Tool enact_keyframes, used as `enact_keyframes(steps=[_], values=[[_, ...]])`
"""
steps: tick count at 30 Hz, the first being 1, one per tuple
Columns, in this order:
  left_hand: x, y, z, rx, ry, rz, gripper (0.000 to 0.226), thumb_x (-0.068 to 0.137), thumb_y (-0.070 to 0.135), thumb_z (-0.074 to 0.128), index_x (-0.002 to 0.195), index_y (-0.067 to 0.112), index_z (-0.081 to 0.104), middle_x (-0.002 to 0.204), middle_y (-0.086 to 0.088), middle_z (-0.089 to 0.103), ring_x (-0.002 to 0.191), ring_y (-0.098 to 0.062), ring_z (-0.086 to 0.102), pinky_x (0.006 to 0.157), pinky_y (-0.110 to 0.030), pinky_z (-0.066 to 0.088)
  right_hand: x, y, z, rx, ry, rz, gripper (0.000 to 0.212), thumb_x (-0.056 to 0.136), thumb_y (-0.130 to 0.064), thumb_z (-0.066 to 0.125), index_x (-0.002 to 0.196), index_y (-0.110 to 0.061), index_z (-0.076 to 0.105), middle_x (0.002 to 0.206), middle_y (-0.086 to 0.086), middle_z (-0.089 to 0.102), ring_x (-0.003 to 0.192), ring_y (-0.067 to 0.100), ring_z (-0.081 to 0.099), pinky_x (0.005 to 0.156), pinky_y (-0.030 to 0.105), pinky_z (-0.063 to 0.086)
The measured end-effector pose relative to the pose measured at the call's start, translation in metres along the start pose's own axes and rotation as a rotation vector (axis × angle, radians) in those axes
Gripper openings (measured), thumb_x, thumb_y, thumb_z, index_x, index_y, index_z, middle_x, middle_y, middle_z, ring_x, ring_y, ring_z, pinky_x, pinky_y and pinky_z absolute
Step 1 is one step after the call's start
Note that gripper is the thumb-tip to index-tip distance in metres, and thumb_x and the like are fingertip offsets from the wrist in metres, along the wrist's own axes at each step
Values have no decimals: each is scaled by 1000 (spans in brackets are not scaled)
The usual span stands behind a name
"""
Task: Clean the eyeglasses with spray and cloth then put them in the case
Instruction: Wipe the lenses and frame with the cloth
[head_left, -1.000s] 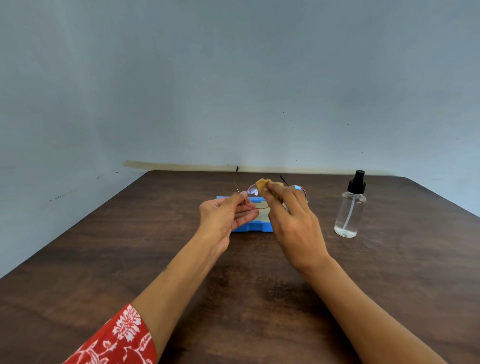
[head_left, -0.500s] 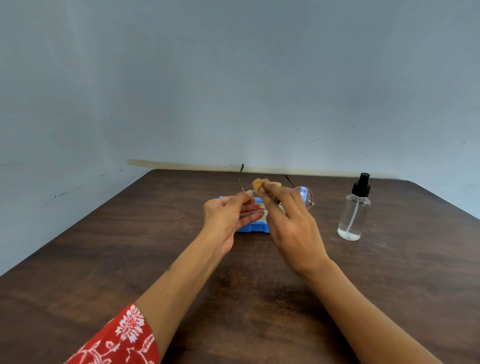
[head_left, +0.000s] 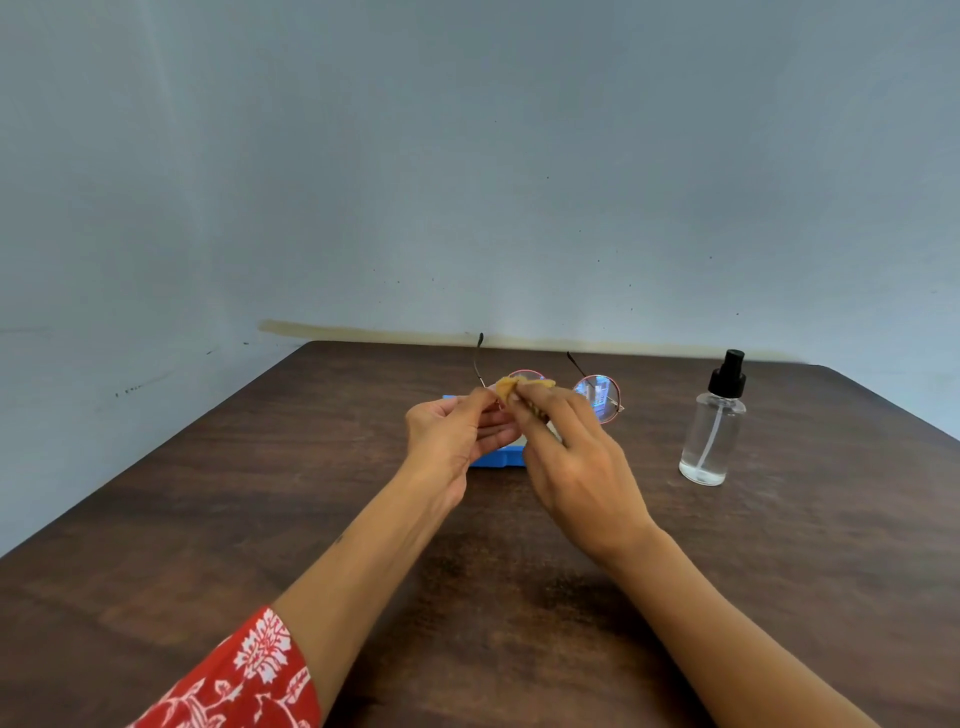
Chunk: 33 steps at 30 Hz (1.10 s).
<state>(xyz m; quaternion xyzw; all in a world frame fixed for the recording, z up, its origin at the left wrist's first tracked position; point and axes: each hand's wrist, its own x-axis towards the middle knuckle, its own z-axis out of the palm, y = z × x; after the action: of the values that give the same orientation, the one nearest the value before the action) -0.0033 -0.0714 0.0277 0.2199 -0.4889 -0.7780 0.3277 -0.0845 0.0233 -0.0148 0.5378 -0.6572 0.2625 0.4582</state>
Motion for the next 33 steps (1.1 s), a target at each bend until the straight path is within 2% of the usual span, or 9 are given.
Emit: enact_keyframes(steps=[3,8,14,17,20,24,30,33], values=[[1,1,-2,-6,6,4,9,84,5,64,80,-3,66,64,-12,69,55,-16,68,51,-22,56,-2,1,-1,22,-5,-7,34,85,-2,47,113,2,65,110,14,65,103,24,55,84,33,51],[0,-1,-1,33,-5,-24,12,85,7,64,85,-5,66,74,-19,69,60,-21,70,56,-24,58,-1,11,-5,-43,42,93,40,88,-1,38,123,6,57,114,20,61,108,25,49,80,34,53],[1,-1,-1,5,-6,1,10,84,5,65,77,-2,67,60,-10,69,54,-16,68,51,-22,55,-1,1,-1,33,-14,-11,34,89,-3,43,116,3,63,114,15,63,106,27,57,86,32,52],[5,2,-5,-7,7,8,11,84,5,64,76,-3,66,62,-12,69,55,-18,69,51,-23,56,-3,4,-2,45,-22,-16,34,84,-4,48,112,1,66,110,12,65,103,25,59,86,32,52],[7,5,-6,-15,22,5,12,83,5,66,76,-4,65,64,-15,68,55,-21,69,52,-23,56,-5,16,-5,6,39,58,32,80,1,53,108,1,68,106,12,66,99,22,55,79,31,53],[9,9,-7,-52,44,-7,13,84,5,65,74,-3,65,60,-14,68,54,-20,69,51,-23,57,-7,27,-7,-31,107,197,42,76,7,55,116,0,65,108,14,64,100,22,50,75,27,51],[8,8,-8,-42,47,-10,12,84,6,65,76,-2,65,62,-13,69,57,-20,70,53,-23,57,-7,12,-1,10,-1,11,36,86,-2,44,117,4,63,111,17,63,105,23,50,80,34,56],[10,11,-9,-54,55,-12,11,84,5,65,76,-3,65,60,-13,69,55,-20,69,52,-23,57,-10,23,-2,14,60,157,41,81,5,50,120,3,61,112,18,62,105,24,49,78,32,53]])
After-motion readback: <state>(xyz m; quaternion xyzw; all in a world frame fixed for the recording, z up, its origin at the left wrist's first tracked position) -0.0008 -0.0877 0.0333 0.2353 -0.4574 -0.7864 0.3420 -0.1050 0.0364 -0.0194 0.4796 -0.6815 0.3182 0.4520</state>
